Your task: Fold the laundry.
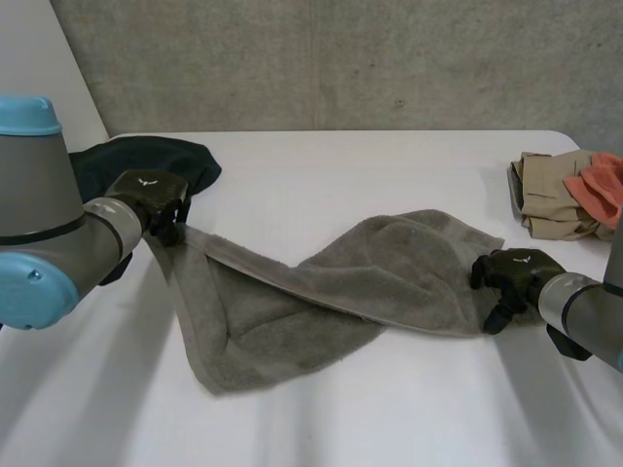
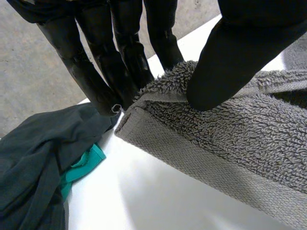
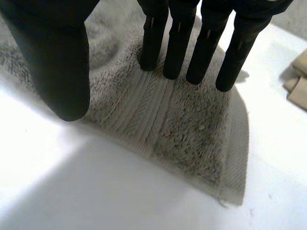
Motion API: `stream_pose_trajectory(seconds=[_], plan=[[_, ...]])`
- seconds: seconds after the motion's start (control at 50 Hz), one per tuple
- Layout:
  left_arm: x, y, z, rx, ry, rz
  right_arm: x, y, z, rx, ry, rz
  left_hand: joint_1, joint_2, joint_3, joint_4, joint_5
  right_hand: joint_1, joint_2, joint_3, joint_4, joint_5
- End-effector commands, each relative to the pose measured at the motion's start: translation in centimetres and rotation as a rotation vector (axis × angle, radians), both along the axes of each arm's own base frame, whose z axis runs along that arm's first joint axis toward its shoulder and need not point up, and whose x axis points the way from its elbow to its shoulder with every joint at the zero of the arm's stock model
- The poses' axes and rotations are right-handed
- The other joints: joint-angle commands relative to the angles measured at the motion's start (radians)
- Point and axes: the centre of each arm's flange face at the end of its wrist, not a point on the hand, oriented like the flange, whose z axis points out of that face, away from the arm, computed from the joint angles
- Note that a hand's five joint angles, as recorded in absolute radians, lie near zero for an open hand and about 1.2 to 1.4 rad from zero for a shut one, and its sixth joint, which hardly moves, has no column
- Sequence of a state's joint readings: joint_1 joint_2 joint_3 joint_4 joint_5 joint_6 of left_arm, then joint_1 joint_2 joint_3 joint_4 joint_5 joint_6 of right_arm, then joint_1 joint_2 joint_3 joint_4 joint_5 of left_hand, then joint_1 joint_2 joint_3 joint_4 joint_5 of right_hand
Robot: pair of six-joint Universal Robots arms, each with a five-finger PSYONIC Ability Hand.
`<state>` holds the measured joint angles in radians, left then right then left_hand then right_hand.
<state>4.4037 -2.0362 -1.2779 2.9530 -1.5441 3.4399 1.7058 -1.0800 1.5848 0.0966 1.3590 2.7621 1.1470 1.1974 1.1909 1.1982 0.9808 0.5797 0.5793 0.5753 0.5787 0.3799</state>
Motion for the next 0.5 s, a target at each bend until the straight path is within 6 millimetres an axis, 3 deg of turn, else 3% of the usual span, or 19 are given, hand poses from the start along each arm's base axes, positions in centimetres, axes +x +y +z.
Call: stream_pose_trajectory(seconds=[0.02, 0.22, 0.5], plan=[[0.1, -0.2, 0.7, -0.017, 0.009, 0.002, -0.1, 0.8, 0.3, -0.043, 0.023, 0.100, 0.249, 0.199, 0.205, 0.198, 0.241, 0.041, 0.041, 0.045, 0.042, 0.066], [0.3, -0.6, 0.9, -0.025, 0.009, 0.015, -1.8, -0.3, -0.7, -0.131, 0.125, 0.218, 0.249, 0.199, 0.205, 0.198, 0.241, 0.038, 0.039, 0.043, 0.039, 0.063], [-0.2, -0.8, 0.9, -0.031, 0.011, 0.005, -2.9, -2.1, -2.6, -0.182, 0.123, 0.219, 0.249, 0.199, 0.205, 0.198, 0.241, 0.155, 0.156, 0.160, 0.156, 0.181]])
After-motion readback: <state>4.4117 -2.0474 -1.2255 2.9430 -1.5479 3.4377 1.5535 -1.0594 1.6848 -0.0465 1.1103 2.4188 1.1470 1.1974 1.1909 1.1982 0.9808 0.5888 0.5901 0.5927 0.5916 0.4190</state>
